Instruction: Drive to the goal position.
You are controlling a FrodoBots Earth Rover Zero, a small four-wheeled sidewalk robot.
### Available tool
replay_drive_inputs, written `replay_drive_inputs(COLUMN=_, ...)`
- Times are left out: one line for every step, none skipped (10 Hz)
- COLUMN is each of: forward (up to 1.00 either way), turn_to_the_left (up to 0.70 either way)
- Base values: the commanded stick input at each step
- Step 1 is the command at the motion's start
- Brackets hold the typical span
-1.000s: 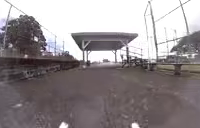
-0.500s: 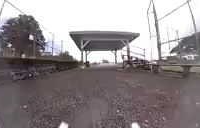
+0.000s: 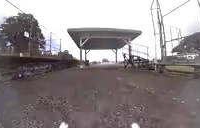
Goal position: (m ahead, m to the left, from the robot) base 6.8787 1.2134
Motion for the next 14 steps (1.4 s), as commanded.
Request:
replay_drive_inputs(forward=1.0, turn_to_the_left=0.0)
replay_drive_inputs(forward=1.0, turn_to_the_left=0.0)
replay_drive_inputs(forward=1.0, turn_to_the_left=0.0)
replay_drive_inputs(forward=1.0, turn_to_the_left=0.0)
replay_drive_inputs(forward=1.0, turn_to_the_left=0.0)
replay_drive_inputs(forward=1.0, turn_to_the_left=0.0)
replay_drive_inputs(forward=1.0, turn_to_the_left=0.0)
replay_drive_inputs(forward=1.0, turn_to_the_left=0.0)
replay_drive_inputs(forward=1.0, turn_to_the_left=0.0)
replay_drive_inputs(forward=1.0, turn_to_the_left=0.0)
replay_drive_inputs(forward=1.0, turn_to_the_left=0.0)
replay_drive_inputs(forward=1.0, turn_to_the_left=0.0)
replay_drive_inputs(forward=1.0, turn_to_the_left=0.0)
replay_drive_inputs(forward=1.0, turn_to_the_left=0.0)
